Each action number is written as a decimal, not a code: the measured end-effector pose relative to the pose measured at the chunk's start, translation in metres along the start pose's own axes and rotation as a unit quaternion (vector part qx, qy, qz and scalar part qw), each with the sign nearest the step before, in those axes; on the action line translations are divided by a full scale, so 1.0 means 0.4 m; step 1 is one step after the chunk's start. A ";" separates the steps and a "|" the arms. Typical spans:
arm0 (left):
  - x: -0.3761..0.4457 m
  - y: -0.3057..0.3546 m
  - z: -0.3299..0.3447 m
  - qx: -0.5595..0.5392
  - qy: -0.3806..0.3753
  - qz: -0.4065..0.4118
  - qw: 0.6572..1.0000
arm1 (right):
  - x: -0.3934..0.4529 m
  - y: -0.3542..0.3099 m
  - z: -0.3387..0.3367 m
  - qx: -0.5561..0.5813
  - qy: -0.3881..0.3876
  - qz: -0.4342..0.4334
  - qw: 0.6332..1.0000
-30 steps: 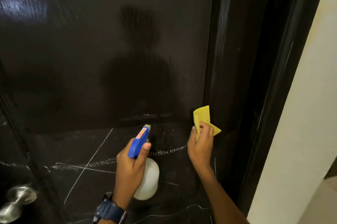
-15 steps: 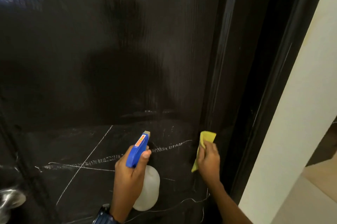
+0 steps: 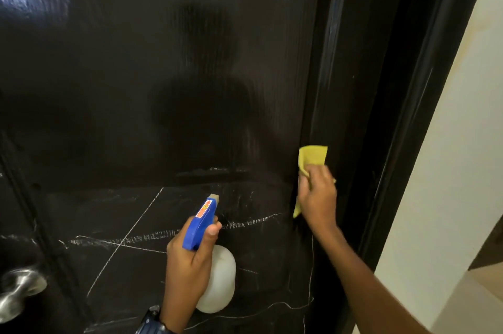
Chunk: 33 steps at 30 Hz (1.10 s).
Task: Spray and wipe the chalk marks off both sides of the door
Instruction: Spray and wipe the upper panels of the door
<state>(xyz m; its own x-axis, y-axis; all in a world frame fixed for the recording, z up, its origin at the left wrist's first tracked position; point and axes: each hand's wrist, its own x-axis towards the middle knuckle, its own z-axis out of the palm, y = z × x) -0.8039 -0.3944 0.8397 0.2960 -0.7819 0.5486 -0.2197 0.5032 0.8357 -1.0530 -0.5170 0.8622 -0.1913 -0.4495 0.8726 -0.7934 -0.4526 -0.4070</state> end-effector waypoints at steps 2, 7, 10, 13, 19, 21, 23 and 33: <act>-0.003 0.002 0.003 0.011 -0.008 -0.004 1.000 | -0.081 0.015 0.000 0.051 -0.032 0.044 0.997; -0.023 -0.020 0.007 0.068 -0.041 -0.016 0.997 | -0.076 -0.016 -0.066 0.146 0.008 0.133 0.980; -0.044 -0.039 0.003 0.090 -0.012 -0.017 0.996 | -0.003 -0.047 -0.139 0.107 0.036 -0.042 0.993; -0.059 -0.046 -0.009 0.085 0.027 -0.030 0.996 | 0.067 -0.083 -0.159 0.072 0.000 -0.240 0.968; -0.082 -0.037 -0.035 0.105 0.072 -0.026 0.991 | 0.039 -0.034 0.002 -0.133 -0.275 -0.485 0.819; -0.088 -0.038 -0.039 0.110 0.081 -0.027 0.990 | 0.026 0.007 0.022 -0.173 -0.305 -0.495 0.795; -0.089 -0.039 -0.043 0.114 0.086 -0.032 0.989 | 0.017 0.035 0.025 -0.194 -0.299 -0.517 0.778; -0.084 -0.078 -0.063 0.112 0.095 -0.044 0.988 | 0.045 0.040 0.091 -0.202 -0.219 -0.638 0.710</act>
<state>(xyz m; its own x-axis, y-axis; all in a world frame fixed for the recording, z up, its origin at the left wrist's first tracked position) -0.7838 -0.3745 0.7957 0.4880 -0.7248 0.4863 -0.3787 0.3261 0.8662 -1.0481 -0.5602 0.8615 0.9601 -0.1090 0.2576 -0.2774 -0.4889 0.8270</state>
